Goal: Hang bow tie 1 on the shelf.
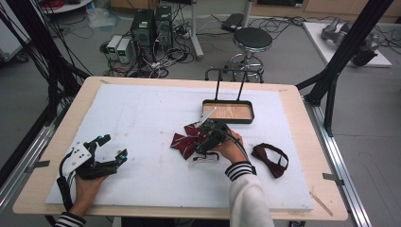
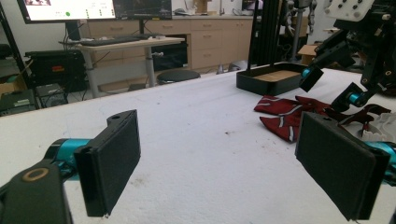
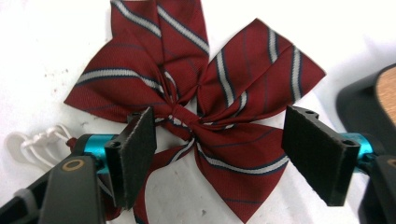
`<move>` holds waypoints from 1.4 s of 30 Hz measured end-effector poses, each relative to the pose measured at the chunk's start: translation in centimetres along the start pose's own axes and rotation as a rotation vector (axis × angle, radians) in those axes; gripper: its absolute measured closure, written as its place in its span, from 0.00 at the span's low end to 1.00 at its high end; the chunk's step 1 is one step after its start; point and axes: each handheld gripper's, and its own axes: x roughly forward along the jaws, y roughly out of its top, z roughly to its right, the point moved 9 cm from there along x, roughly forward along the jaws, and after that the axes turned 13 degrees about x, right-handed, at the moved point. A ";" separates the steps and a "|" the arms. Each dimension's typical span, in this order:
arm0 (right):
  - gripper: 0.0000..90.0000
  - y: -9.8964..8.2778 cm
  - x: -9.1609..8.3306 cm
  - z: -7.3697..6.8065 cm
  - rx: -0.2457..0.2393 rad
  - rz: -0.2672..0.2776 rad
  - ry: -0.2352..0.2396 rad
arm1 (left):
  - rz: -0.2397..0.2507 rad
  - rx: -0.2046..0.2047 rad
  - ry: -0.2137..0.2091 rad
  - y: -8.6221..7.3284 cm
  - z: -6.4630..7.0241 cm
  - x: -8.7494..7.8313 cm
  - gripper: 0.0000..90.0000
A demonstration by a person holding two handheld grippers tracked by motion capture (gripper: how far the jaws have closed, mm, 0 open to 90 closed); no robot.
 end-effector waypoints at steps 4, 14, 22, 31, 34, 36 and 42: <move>0.36 0.1 0.3 -0.3 -0.027 -0.021 0.006 | 0.001 -0.001 -0.001 0.0 0.0 0.0 0.16; 0.45 -0.4 0.7 -0.6 -0.064 -0.064 0.027 | 0.002 -0.004 -0.002 0.0 0.0 0.0 0.16; 0.52 -0.6 0.8 -0.5 -0.081 -0.079 0.026 | 0.002 -0.004 -0.003 0.0 0.0 0.0 0.16; 0.62 -0.6 0.9 -0.7 -0.089 -0.079 0.059 | 0.001 -0.004 -0.001 0.0 0.0 0.0 0.16; 0.70 -0.7 0.9 -0.9 -0.077 -0.086 0.088 | 0.001 -0.003 -0.001 0.0 0.0 0.0 0.16; 0.75 -0.8 0.8 -1.0 -0.076 -0.091 0.097 | 0.001 -0.002 -0.001 0.0 0.0 0.0 0.16; 0.82 -0.7 0.8 -1.3 -0.100 -0.105 0.084 | 0.001 -0.002 -0.002 0.0 0.0 0.0 0.16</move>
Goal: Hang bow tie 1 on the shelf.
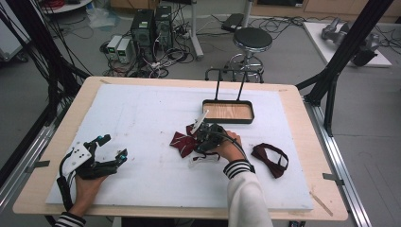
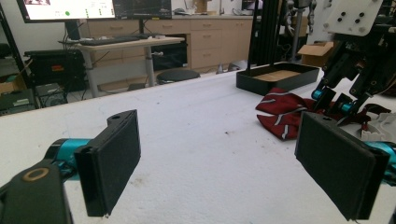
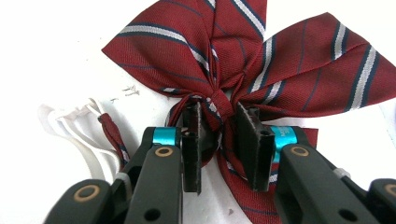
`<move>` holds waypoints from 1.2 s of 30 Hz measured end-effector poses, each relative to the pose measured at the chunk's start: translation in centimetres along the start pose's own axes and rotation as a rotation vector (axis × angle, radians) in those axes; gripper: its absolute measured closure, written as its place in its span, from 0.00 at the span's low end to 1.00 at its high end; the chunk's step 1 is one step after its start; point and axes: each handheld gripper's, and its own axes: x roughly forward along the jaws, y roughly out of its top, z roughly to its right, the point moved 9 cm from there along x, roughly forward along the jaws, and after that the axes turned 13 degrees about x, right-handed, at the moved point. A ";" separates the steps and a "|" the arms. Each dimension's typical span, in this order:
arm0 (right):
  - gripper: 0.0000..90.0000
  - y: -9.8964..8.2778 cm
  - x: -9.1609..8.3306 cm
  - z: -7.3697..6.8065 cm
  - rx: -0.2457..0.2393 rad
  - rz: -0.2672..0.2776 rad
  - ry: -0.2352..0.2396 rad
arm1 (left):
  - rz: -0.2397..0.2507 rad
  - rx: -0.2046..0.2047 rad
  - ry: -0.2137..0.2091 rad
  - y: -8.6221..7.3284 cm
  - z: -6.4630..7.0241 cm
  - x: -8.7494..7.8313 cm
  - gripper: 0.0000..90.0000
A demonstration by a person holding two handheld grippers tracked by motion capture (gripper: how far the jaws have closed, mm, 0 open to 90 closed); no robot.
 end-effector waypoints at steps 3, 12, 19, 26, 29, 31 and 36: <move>0.82 0.0 0.0 0.0 0.000 0.000 0.001 | 0.000 -0.001 -0.001 0.0 0.0 0.0 0.16; 0.82 0.8 -0.5 -0.1 0.006 0.063 -0.014 | 0.000 -0.002 -0.001 0.0 0.0 0.0 0.16; 0.82 1.6 -1.7 0.3 0.022 0.150 -0.042 | 0.001 -0.002 -0.001 0.0 0.0 0.0 0.16; 0.82 2.4 -3.5 0.6 0.039 0.258 -0.058 | 0.000 -0.001 -0.001 0.0 0.0 0.0 0.16; 0.82 2.7 -4.2 0.7 0.054 0.300 -0.061 | 0.001 -0.003 0.000 0.0 0.0 0.0 0.16; 0.82 2.8 -4.7 0.9 0.057 0.323 -0.074 | 0.000 -0.004 0.000 0.0 0.0 0.0 0.16; 0.82 3.1 -6.2 1.4 0.065 0.398 -0.114 | -0.001 -0.003 0.001 0.0 0.0 0.0 0.16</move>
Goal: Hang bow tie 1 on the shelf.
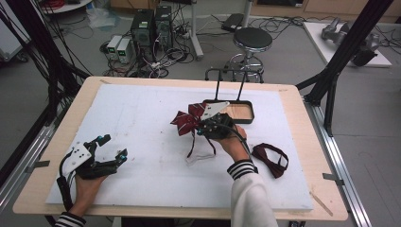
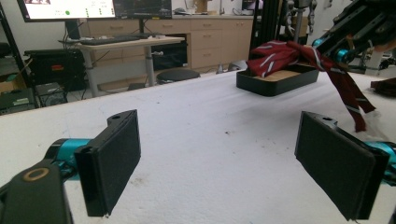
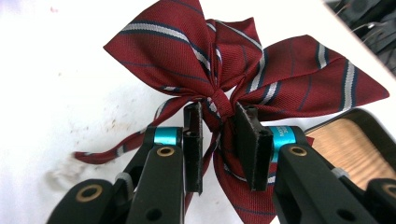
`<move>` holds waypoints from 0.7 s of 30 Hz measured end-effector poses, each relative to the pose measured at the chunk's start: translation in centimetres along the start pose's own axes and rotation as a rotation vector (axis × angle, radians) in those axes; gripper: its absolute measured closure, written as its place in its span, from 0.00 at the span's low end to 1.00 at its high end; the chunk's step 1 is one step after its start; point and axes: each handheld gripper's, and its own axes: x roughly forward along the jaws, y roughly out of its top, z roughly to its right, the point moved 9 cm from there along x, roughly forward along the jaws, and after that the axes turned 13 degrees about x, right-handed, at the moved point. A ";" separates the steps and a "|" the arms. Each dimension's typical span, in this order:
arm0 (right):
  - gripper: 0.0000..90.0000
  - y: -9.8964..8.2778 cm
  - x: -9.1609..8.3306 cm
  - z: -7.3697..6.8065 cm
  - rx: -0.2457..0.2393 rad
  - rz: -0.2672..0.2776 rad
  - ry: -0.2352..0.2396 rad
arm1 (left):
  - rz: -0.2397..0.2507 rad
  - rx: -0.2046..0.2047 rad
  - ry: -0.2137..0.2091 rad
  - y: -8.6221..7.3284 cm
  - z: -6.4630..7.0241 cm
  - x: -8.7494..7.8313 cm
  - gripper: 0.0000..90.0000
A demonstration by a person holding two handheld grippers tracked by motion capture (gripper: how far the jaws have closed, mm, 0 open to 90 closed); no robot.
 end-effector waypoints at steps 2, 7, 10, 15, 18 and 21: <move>0.82 0.2 -0.2 0.0 0.004 0.014 0.000 | 0.000 0.001 0.000 0.0 0.0 0.0 0.16; 0.82 0.9 -1.5 0.5 0.013 0.081 -0.039 | 0.000 -0.001 0.000 0.0 0.0 0.0 0.16; 0.81 1.3 -2.4 0.9 0.022 0.127 -0.065 | 0.000 0.000 0.000 0.0 0.0 0.0 0.16; 0.81 1.7 -4.2 1.8 0.046 0.185 -0.109 | 0.000 0.001 0.001 0.0 0.0 0.0 0.16; 0.81 1.8 -5.1 2.3 0.070 0.224 -0.119 | 0.000 0.001 0.001 0.0 0.0 0.0 0.16; 0.81 1.9 -6.0 2.6 0.076 0.247 -0.133 | -0.001 0.003 0.000 0.0 0.0 0.0 0.16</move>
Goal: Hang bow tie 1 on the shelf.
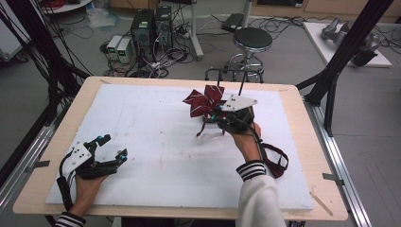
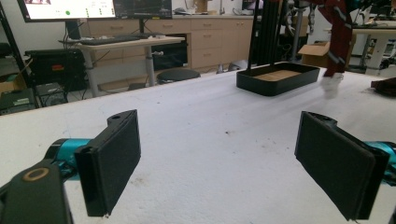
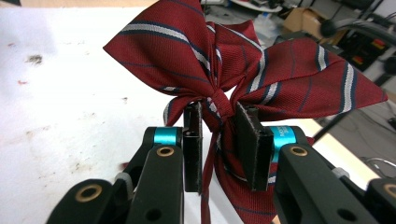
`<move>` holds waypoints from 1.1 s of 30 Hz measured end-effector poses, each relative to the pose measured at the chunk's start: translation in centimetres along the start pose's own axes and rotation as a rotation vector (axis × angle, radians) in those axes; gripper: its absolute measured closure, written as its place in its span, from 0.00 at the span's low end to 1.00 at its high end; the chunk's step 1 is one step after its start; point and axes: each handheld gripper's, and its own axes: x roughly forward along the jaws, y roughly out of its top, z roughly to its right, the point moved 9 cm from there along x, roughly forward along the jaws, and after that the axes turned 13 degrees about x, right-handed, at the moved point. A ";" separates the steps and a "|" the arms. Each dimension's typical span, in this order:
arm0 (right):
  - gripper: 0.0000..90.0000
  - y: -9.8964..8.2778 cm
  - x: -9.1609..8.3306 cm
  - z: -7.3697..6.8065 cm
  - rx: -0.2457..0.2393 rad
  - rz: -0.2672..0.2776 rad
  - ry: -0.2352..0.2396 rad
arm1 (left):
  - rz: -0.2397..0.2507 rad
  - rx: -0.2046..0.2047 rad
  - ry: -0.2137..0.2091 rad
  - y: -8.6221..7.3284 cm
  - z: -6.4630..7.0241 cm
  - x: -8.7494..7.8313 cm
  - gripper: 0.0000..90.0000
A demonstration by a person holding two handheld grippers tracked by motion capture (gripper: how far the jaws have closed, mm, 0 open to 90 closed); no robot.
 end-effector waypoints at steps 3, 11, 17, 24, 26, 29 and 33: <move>0.81 0.4 -0.7 0.4 0.005 0.029 -0.023 | 0.000 0.000 0.001 0.0 0.0 0.0 0.16; 0.81 1.7 -2.6 2.0 0.016 0.088 -0.091 | 0.000 0.000 0.001 0.0 0.0 0.0 0.16; 0.81 2.3 -3.6 3.1 0.033 0.119 -0.135 | 0.000 -0.001 0.001 0.0 0.0 0.0 0.16; 0.81 2.5 -4.6 5.6 0.061 0.133 -0.219 | 0.001 -0.006 0.002 0.0 -0.1 0.0 0.16; 0.81 2.6 -4.8 6.1 0.072 0.132 -0.226 | 0.001 -0.006 0.002 0.0 -0.1 0.0 0.16; 0.81 2.9 -5.1 6.8 0.081 0.132 -0.236 | 0.002 -0.010 0.004 0.0 -0.1 0.0 0.16; 0.81 3.1 -5.4 7.9 0.092 0.143 -0.248 | 0.003 -0.013 0.006 0.0 -0.1 0.0 0.16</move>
